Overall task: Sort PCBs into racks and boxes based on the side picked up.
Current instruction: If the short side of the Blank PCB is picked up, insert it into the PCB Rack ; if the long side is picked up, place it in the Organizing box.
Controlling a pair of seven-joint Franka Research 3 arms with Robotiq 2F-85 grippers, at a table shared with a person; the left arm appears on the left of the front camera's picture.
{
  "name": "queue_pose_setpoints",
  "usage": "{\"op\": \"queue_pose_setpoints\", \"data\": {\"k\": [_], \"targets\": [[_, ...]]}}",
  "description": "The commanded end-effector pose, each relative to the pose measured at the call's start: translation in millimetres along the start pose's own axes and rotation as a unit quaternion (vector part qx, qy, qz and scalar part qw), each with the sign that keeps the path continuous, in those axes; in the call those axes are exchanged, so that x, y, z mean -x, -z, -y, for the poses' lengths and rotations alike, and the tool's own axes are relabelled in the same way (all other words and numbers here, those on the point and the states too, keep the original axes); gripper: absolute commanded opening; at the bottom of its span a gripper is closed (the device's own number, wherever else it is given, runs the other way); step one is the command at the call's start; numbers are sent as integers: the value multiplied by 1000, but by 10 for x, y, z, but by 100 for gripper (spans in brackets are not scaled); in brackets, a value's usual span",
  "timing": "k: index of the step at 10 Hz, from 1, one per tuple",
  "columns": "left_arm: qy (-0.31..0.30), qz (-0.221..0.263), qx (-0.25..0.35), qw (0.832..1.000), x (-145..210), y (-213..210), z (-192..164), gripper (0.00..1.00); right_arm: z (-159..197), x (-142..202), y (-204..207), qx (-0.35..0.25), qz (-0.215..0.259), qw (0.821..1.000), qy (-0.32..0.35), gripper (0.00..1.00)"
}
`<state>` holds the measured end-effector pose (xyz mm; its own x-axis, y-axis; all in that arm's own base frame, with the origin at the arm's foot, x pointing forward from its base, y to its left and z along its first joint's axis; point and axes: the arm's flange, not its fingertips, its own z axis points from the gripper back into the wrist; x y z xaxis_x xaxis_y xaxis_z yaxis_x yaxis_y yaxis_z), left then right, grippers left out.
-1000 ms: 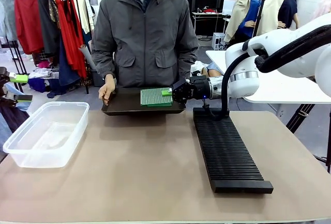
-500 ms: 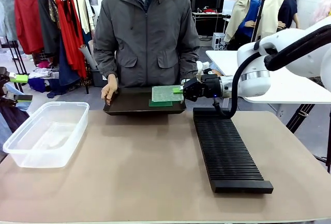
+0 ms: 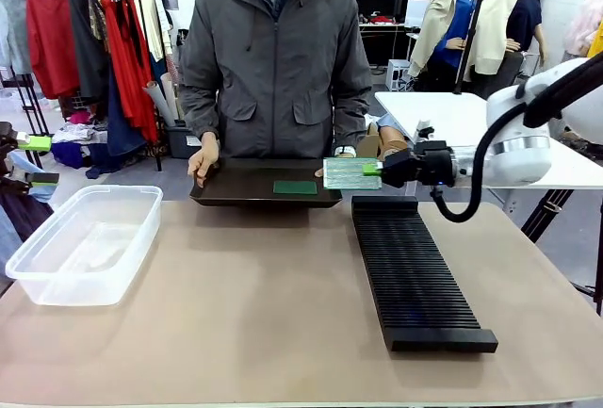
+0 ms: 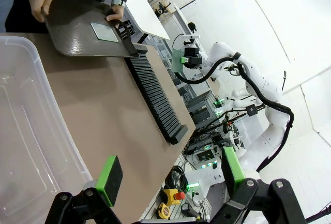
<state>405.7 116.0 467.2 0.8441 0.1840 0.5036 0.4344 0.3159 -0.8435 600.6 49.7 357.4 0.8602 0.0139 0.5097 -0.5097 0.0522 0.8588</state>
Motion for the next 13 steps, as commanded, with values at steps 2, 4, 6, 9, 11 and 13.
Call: {"op": "queue_pose_setpoints", "data": {"k": [2, 4, 6, 9, 11, 13], "targets": [[0, -1, 4, 1000, 10, -10, 20, 100, -28, 71, -395, -50, -65, 996, -33, 0], [0, -1, 4, 1000, 10, -10, 20, 100, 23, 112, -585, -42, -73, 994, -63, 0], [0, -1, 4, 1000, 10, -10, 20, 100, 77, 176, -734, -20, -68, 991, -112, 0], [0, -1, 4, 1000, 10, -10, 20, 100, 205, 341, -899, -9, -30, 982, -184, 0], [0, -1, 4, 1000, 10, -10, 20, 100, 356, 404, -966, -13, 6, 977, -212, 0], [0, -1, 4, 1000, 10, -10, 20, 100, 563, 418, -939, -8, 34, 971, -237, 0]]}}
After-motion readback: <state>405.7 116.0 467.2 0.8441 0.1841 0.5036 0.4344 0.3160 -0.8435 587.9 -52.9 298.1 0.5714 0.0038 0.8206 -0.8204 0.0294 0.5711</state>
